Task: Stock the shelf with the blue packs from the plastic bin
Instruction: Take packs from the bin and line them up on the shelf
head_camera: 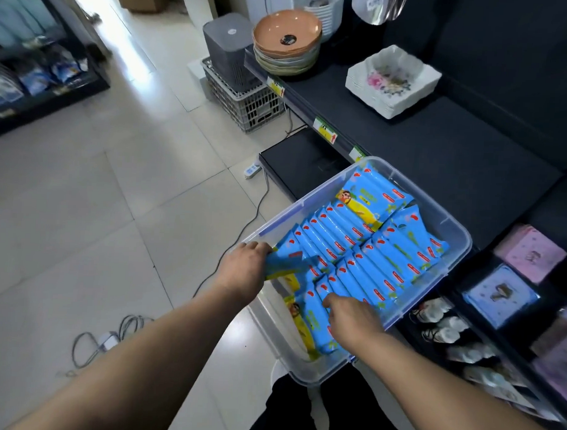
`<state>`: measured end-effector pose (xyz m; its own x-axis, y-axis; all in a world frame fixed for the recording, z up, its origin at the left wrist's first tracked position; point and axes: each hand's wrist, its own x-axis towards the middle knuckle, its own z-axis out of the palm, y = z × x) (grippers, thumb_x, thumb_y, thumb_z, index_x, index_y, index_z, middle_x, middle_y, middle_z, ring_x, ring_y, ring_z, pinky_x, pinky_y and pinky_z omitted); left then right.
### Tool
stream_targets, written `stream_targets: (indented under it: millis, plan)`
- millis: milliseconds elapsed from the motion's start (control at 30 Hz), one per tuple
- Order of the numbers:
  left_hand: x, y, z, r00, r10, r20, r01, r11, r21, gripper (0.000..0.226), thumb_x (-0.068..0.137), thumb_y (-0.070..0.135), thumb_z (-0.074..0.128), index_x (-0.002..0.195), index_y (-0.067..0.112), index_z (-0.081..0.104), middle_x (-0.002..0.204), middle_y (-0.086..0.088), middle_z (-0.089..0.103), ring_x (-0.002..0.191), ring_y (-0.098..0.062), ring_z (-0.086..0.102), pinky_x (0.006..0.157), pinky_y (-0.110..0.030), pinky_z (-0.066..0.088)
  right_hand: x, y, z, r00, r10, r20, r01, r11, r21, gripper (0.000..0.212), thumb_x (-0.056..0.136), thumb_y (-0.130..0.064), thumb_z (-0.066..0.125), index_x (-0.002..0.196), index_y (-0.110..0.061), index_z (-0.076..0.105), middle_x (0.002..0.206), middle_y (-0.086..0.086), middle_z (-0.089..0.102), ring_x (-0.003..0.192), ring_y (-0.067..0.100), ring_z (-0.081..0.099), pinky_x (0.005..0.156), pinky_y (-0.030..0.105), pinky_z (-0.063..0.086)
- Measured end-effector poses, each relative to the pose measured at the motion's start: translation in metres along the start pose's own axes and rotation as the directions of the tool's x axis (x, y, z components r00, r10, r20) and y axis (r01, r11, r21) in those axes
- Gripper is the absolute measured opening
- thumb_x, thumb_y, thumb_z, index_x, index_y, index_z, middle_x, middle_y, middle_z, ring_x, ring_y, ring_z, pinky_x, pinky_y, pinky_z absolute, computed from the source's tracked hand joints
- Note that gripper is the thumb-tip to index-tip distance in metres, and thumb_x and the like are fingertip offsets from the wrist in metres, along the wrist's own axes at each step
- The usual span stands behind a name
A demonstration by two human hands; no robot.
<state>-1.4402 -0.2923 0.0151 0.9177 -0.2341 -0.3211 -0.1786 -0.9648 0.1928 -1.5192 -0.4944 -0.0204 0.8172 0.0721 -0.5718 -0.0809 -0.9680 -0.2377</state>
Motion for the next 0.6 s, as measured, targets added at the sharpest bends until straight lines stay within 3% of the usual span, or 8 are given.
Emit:
stream_targets:
  millis: [167,333,433,600]
  plan:
    - [-0.003,-0.009,0.000,0.995,-0.053,-0.086,0.041,0.990,-0.135,0.034,0.091,0.015,0.051,0.124,0.025,0.052,0.118,0.003,0.057,0.107,-0.019,0.052,0.086,-0.033,0.047,0.009,-0.027,0.016,0.990,0.143,-0.014,-0.144,0.986,-0.082,0.038,0.087,-0.030,0.063,0.117,-0.014,0.048,0.116,0.004,0.060,0.107,0.024,0.058,0.077,0.031,0.043]
    - [-0.004,-0.012,0.004,0.998,-0.045,-0.047,0.036,0.981,-0.189,0.036,0.090,0.017,0.054,0.125,0.025,0.052,0.120,0.002,0.056,0.111,-0.021,0.050,0.086,-0.038,0.048,0.020,-0.043,0.025,0.974,0.225,0.033,-0.214,0.956,-0.200,0.041,0.081,-0.005,0.059,0.120,-0.011,0.047,0.118,0.007,0.060,0.108,0.025,0.060,0.081,0.032,0.046]
    - [-0.003,-0.011,0.004,0.997,-0.049,-0.056,0.036,0.976,-0.217,0.036,0.090,0.018,0.054,0.126,0.025,0.052,0.119,0.002,0.056,0.112,-0.020,0.049,0.087,-0.036,0.048,0.021,-0.039,0.025,0.972,0.229,0.058,-0.213,0.956,-0.201,0.034,0.082,-0.005,0.056,0.114,-0.015,0.052,0.116,0.004,0.062,0.107,0.022,0.060,0.077,0.029,0.043]
    - [0.003,-0.010,0.002,0.997,-0.057,-0.052,0.043,0.968,-0.247,0.036,0.089,0.016,0.054,0.123,0.025,0.054,0.119,0.000,0.057,0.110,-0.022,0.052,0.085,-0.035,0.045,0.013,-0.046,0.027,0.978,0.203,0.053,-0.199,0.978,-0.063,0.037,0.084,-0.010,0.054,0.121,-0.014,0.048,0.120,0.008,0.058,0.111,0.028,0.057,0.084,0.032,0.046]
